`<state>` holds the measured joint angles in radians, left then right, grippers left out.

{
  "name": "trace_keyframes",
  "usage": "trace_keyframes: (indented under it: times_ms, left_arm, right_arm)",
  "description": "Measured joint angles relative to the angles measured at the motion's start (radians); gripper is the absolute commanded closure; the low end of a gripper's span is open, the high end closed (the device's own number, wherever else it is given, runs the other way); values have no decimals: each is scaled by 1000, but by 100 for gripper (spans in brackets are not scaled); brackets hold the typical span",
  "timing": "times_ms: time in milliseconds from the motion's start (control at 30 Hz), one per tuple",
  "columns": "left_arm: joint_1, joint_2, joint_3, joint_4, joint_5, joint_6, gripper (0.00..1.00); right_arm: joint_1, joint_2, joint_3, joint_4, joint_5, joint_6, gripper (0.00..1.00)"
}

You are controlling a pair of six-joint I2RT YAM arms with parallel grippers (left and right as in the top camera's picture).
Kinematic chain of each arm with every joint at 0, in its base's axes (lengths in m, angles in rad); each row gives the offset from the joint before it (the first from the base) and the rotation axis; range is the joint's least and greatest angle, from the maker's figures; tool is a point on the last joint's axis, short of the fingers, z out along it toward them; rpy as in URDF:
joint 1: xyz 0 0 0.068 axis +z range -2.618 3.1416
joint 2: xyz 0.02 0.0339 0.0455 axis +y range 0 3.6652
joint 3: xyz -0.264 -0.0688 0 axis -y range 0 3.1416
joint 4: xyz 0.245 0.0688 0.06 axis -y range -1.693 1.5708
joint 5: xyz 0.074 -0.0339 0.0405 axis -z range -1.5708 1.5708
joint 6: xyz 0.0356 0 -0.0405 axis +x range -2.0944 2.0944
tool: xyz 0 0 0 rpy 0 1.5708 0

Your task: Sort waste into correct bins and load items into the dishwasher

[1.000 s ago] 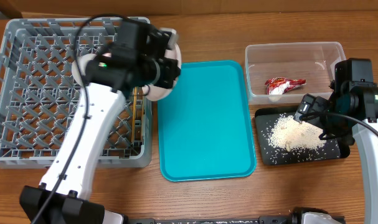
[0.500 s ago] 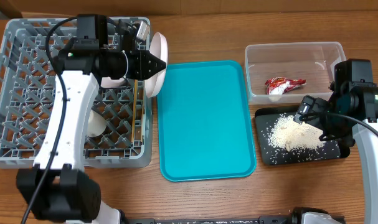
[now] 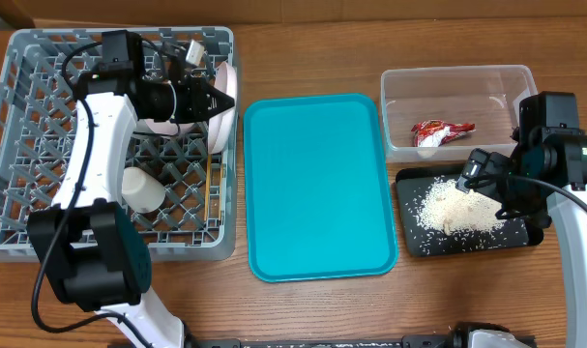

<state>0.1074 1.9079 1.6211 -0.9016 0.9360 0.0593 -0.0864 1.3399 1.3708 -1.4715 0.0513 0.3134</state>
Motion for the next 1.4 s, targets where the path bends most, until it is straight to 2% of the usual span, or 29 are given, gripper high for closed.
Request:
trace_keyframes:
  times_ms: [33,67,100,167,200,233,267,500,633,800,1000,1200,1400]
  left_arm:
    - [8,8,3,0,18,1,94]
    - [13,11,3,0,27,2,86]
    - [18,11,3,1,31,6,74]
    - [27,14,3,2,20,6,33]
    - [33,18,3,2,17,10,16]
    - [38,19,3,-1,13,16,4]
    - [45,20,3,-5,10,21,0]
    - [90,9,3,-51,-83,35,0]
    - [91,-63,3,-97,-182,42,0]
    - [91,-239,3,-162,-389,-13,0]
    - [91,-407,3,-350,-662,-136,0]
    - [91,-484,3,-558,-816,-192,0]
    - [91,-526,3,-652,-867,-191,0]
  right_arm:
    - [0,0,0,-1,0,0,0]
    - [0,0,0,-2,0,0,0]
    - [0,0,0,-2,0,0,0]
    - [0,0,0,-3,0,0,0]
    - [0,0,0,-3,0,-1,0]
    - [0,0,0,-3,0,0,0]
    - [0,0,0,-2,0,0,0]
    - [0,0,0,12,0,0,0]
    - [0,0,0,87,0,0,0]
    - [0,0,0,269,-23,0,0]
    - [0,0,0,401,-51,-28,0]
    - [0,0,0,402,-132,-140,0]
    - [0,0,0,368,-167,-186,0]
